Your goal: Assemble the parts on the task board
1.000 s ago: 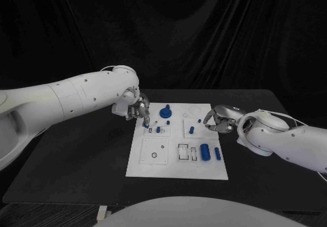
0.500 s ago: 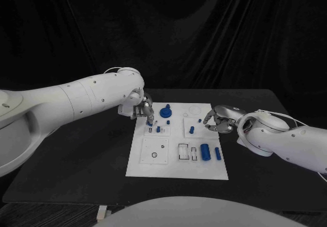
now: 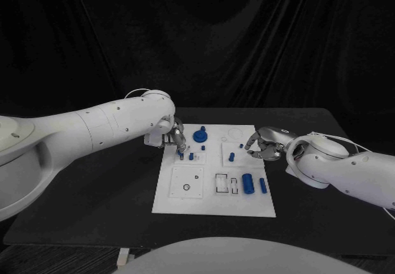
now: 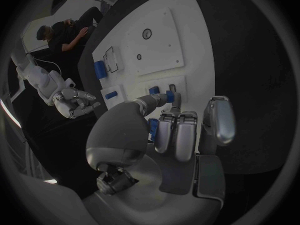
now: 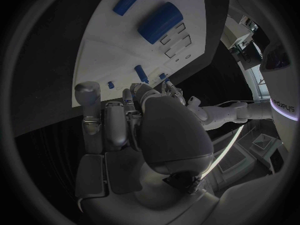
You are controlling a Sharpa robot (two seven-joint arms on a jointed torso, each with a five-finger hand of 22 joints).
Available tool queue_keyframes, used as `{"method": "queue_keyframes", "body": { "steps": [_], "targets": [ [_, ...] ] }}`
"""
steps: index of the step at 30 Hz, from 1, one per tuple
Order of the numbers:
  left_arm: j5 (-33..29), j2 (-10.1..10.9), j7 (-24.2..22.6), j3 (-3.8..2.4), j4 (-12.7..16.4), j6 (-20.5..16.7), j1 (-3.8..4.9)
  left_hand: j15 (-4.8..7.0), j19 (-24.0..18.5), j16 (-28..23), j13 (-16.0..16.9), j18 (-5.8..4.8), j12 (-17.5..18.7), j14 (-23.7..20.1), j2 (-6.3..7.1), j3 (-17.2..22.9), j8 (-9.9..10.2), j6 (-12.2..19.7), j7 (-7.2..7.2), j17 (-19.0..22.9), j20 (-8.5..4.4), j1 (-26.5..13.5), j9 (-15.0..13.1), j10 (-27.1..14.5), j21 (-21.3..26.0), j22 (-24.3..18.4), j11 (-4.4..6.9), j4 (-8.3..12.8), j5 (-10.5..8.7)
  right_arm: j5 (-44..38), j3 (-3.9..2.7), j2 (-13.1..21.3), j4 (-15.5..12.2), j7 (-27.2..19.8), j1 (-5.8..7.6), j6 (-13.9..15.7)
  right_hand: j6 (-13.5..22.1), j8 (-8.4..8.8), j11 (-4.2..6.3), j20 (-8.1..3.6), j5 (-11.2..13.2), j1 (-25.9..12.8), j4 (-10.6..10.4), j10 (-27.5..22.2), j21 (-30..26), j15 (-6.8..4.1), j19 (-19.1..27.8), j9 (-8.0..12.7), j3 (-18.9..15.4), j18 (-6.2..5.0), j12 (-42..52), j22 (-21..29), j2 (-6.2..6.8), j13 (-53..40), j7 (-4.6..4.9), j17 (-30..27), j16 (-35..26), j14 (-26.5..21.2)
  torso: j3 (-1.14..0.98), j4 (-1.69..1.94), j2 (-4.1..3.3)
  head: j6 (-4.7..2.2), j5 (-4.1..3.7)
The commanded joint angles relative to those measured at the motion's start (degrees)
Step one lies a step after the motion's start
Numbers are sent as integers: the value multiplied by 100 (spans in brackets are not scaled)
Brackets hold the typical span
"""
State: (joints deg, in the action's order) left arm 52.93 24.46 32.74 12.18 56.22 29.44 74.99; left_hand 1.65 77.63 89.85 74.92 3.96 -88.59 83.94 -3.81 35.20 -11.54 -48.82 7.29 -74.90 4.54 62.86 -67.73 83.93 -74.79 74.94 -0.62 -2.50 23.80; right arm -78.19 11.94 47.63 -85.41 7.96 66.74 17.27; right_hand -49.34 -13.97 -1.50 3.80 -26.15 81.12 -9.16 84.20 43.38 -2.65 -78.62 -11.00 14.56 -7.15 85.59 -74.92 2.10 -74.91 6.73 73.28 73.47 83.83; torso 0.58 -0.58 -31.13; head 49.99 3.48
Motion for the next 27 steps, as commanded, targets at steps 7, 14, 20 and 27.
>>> {"method": "queue_keyframes", "body": {
  "steps": [7,14,20,27],
  "targets": [
    [320,12,-5,-5,37,-149,-42,73,76,15,1421,3,-72,606,38,107,-1231,-453,-365,-1510,-35,74,-32,502,-73,984,62,211,84,-11,-3,-18,12,91,-8,26,-38,-1,-32,-15,-39,14,8,92,-33,28,36,0,24,-59,-32,-442,-31,-870,15,-6,-19,212,-1,-8,2,1,28],
    [332,20,-1,-5,55,-158,-61,119,135,15,1484,-9,-123,606,72,40,-1256,-595,-417,-1510,-79,59,-87,580,-124,997,111,276,-20,-11,-3,-35,28,87,-8,38,-45,-7,-36,-13,-40,13,23,91,-35,31,36,-3,41,-58,-31,-444,-26,-873,19,-8,-23,208,1,-8,4,1,32],
    [335,31,-1,-5,94,-160,-77,131,135,15,1473,-7,-114,606,68,11,-1238,-619,-429,-1510,-93,43,-94,568,-114,993,122,274,-128,-11,-3,-54,49,86,-9,44,-45,-7,-36,-13,-40,13,23,91,-35,31,36,-3,41,-58,-31,-444,-26,-873,19,-8,-23,208,1,-3,4,1,36],
    [335,51,-2,-5,153,-168,-95,135,131,15,1470,-6,-111,606,66,1,-1223,-624,-432,-1510,-98,33,-90,564,-106,990,125,270,-162,-11,-3,-70,64,85,-9,55,-45,-7,-36,-13,-40,13,23,91,-35,31,36,-3,41,-58,-31,-444,-26,-873,19,-8,-23,208,-2,-3,6,1,35]
  ]
}}
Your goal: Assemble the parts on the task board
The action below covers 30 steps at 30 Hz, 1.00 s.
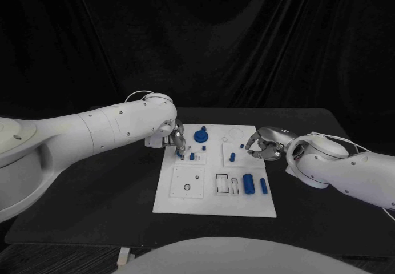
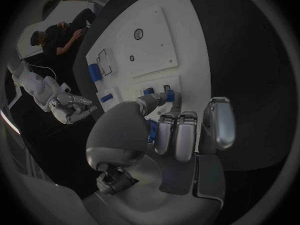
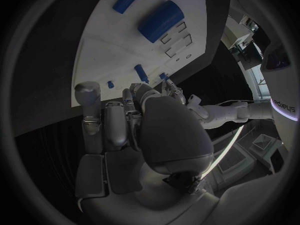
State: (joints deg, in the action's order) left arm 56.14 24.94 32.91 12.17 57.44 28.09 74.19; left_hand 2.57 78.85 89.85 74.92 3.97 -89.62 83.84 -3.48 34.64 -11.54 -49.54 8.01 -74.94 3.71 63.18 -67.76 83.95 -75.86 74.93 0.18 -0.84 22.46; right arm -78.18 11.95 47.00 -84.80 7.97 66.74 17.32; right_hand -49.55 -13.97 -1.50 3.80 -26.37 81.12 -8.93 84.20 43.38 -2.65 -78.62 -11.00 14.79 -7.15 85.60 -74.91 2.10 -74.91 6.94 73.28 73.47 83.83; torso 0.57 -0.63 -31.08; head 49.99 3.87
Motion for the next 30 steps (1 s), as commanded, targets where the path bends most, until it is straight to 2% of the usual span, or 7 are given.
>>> {"method": "queue_keyframes", "body": {
  "steps": [1,11,22,30],
  "targets": [
    [15,7,-18,-4,38,-35,-18,44,9,15,1466,-6,-5,616,32,56,-1221,-554,-504,-1506,-16,-1,-86,557,0,991,46,103,-33,-12,-4,-8,4,84,-9,51,-24,-7,-36,-13,-18,13,0,91,-35,31,36,-3,18,-58,-31,-445,-26,-873,-2,-9,-23,208,-1,2,-1,1,-3],
    [15,19,-16,-4,107,-23,-52,45,-1,15,1464,-2,-4,616,28,56,-1218,-558,-506,-1506,-17,-1,-85,556,14,986,47,102,-37,-12,-4,-23,16,82,-9,58,-24,-7,-36,-13,-18,13,0,91,-35,31,36,-3,18,-58,-31,-445,-26,-873,-2,-9,-23,208,-4,3,1,1,2],
    [15,-18,-21,-4,41,-65,-97,46,-14,15,1449,2,9,616,21,58,-1212,-561,-508,-1506,-18,-2,-82,538,32,979,49,101,-41,-12,-4,-20,18,84,-9,65,-24,-7,-36,-13,-18,13,0,91,-35,31,36,-3,18,-58,-31,-445,-26,-873,-2,-9,-23,208,-5,6,1,1,-19],
    [15,-51,-27,-4,-15,-113,-121,48,-36,15,1418,9,33,616,13,61,-1197,-559,-508,-1506,-20,-3,-76,503,61,969,50,100,-47,-12,-4,-17,26,86,-9,60,-24,-7,-36,-13,-18,13,0,91,-35,31,36,-3,18,-58,-31,-445,-26,-873,-2,-9,-23,208,3,-5,-2,1,-4]
  ]
}}
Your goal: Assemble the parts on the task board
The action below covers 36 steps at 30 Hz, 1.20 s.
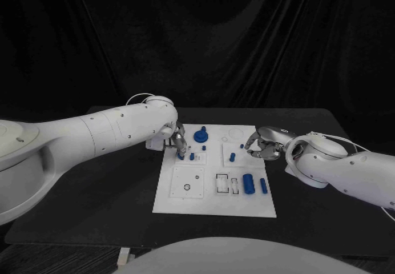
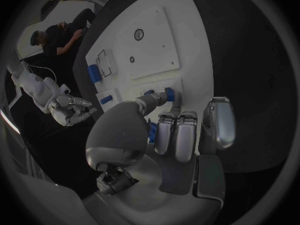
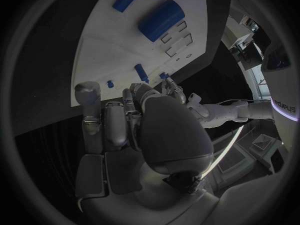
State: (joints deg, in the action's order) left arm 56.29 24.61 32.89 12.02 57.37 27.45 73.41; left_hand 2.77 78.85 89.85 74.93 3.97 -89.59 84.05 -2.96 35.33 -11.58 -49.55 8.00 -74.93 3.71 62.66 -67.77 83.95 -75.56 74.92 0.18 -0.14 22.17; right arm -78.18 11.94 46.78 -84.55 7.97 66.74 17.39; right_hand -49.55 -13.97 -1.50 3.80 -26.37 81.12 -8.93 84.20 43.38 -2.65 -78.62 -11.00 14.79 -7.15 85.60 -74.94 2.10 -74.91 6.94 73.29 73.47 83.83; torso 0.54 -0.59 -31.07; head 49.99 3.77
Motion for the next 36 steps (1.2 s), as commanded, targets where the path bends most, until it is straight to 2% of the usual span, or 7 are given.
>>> {"method": "queue_keyframes", "body": {
  "steps": [1,20,26,29,32,36],
  "targets": [
    [-1,-22,-27,11,-14,-60,-44,27,-35,15,1418,9,30,595,-40,-8,-1193,-559,-507,-1507,-20,50,-75,503,31,970,51,30,-18,-13,-3,5,1,86,-9,49,-24,-7,-36,-13,-18,13,0,91,-35,31,37,-3,18,-58,-31,-441,-26,-873,-2,-9,-23,208,7,-9,-2,1,7],
    [-1,-50,-39,11,-18,-55,-52,30,-53,15,1401,15,44,595,-46,-6,-1168,-566,-509,-1507,-24,49,-63,483,56,961,53,34,-32,-13,-3,-10,13,108,-10,2,-32,-14,-43,-9,-18,-6,10,87,-53,37,39,-5,40,-59,-34,-441,-26,-869,3,-13,-28,205,1,17,-14,1,10],
    [-1,-31,-34,11,16,-11,-54,34,-72,15,1374,20,67,595,-39,-18,-1120,-591,-511,-1507,-30,40,-34,453,86,951,56,45,-78,-13,-3,-12,20,112,-10,-1,-32,-14,-43,-9,-18,-6,10,87,-53,37,39,-5,40,-59,-34,-441,-26,-869,3,-13,-28,205,-1,13,-6,1,16],
    [-1,-18,-34,11,32,2,-56,41,-89,15,1351,24,87,595,-35,-54,-1013,-636,-516,-1507,-36,24,29,428,125,941,56,56,-256,-13,-3,-21,26,112,-10,-4,-32,-14,-43,-9,-18,-6,10,87,-53,37,39,-5,40,-59,-34,-441,-26,-869,3,-13,-28,205,-1,9,-2,1,23],
    [-1,-5,-35,11,44,15,-58,35,-117,15,1316,31,119,595,45,-206,-856,-654,-516,-1507,-32,-77,107,389,187,927,54,15,-636,-13,-3,-31,31,110,-10,1,-32,-14,-43,-9,-18,-6,10,87,-53,37,39,-5,40,-59,-34,-441,-26,-869,3,-13,-28,205,2,-2,-1,1,34],
    [-1,12,-37,11,55,33,-61,33,-142,15,1290,39,143,595,130,-438,-705,-684,-530,-1507,-26,-239,187,358,246,915,55,-90,-985,-13,-3,-42,39,105,-10,4,-33,-16,-46,-7,-18,-16,11,79,-73,39,43,-5,47,-61,-41,-437,-26,-859,4,-18,-33,203,2,1,6,1,29]
  ]
}}
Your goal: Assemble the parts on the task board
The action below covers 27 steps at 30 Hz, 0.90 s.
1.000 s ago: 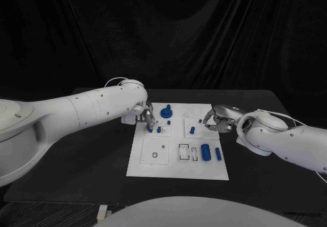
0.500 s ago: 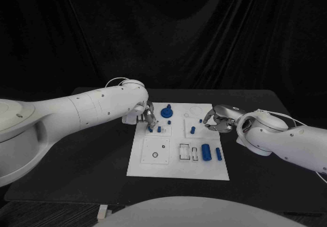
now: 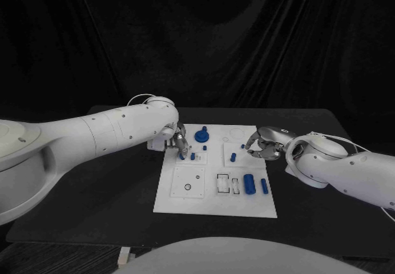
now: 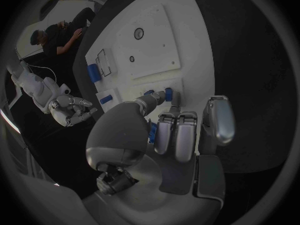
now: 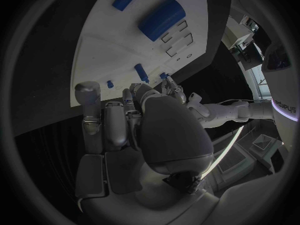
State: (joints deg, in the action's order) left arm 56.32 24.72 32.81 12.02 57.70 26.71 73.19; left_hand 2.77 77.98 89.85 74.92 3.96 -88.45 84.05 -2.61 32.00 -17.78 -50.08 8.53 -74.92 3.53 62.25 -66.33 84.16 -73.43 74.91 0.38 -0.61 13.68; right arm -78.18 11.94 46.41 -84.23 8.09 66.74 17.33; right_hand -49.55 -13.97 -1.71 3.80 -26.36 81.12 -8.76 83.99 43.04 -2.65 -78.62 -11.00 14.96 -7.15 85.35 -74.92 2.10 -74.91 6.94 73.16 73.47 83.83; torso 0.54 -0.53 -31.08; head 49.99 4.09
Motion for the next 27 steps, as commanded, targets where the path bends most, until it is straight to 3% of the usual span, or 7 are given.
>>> {"method": "queue_keyframes", "body": {
  "steps": [1,6,14,18,27],
  "targets": [
    [-3,6,-29,12,24,111,-39,32,-60,15,1284,42,35,595,110,-144,-55,-632,-583,-1508,-8,-224,59,331,46,913,35,-58,-180,-13,-3,-7,8,92,-11,9,-33,-16,-25,-7,-18,-16,-5,100,-39,39,43,-5,31,-62,-16,-440,-25,-860,5,-5,-33,203,2,-5,7,1,-2],
    [-3,30,-26,12,26,147,-43,17,-120,12,1237,62,78,590,183,-468,151,-659,-571,-1502,2,-477,169,269,161,888,20,-241,-392,-13,-3,-13,15,89,-11,7,-33,-16,-25,-7,-18,-16,-5,100,-39,39,43,-5,31,-62,-16,-440,-25,-860,5,-5,-33,203,2,-6,4,1,7],
    [-3,46,-23,12,10,152,-47,-21,-160,0,1207,75,108,569,177,-846,330,-668,-522,-1477,33,-759,218,221,255,874,-22,-501,-579,-13,-3,-26,25,81,-12,3,-27,-13,-25,-6,-19,-20,-2,96,-53,40,46,-4,36,-64,-20,-437,-24,-855,5,-13,-41,201,7,-4,2,1,11],
    [-3,47,-21,12,-1,131,-49,-30,-171,-3,1199,80,116,564,140,-922,368,-660,-513,-1472,41,-814,220,209,280,869,-32,-577,-577,-13,-3,-30,28,78,-12,4,-27,-13,-25,-6,-19,-20,-2,96,-53,40,46,-4,36,-64,-20,-437,-24,-855,5,-13,-41,201,5,-1,-2,1,6],
    [-3,53,-23,12,-28,58,-50,-38,-195,-8,1187,89,129,555,19,-922,430,-626,-511,-1462,51,-740,211,188,326,859,-37,-586,-370,-13,-3,-27,29,76,-12,-1,-27,-13,-25,-6,-19,-20,-2,96,-53,40,46,-4,36,-64,-20,-437,-24,-855,5,-13,-41,201,5,-9,-6,1,15]
  ]
}}
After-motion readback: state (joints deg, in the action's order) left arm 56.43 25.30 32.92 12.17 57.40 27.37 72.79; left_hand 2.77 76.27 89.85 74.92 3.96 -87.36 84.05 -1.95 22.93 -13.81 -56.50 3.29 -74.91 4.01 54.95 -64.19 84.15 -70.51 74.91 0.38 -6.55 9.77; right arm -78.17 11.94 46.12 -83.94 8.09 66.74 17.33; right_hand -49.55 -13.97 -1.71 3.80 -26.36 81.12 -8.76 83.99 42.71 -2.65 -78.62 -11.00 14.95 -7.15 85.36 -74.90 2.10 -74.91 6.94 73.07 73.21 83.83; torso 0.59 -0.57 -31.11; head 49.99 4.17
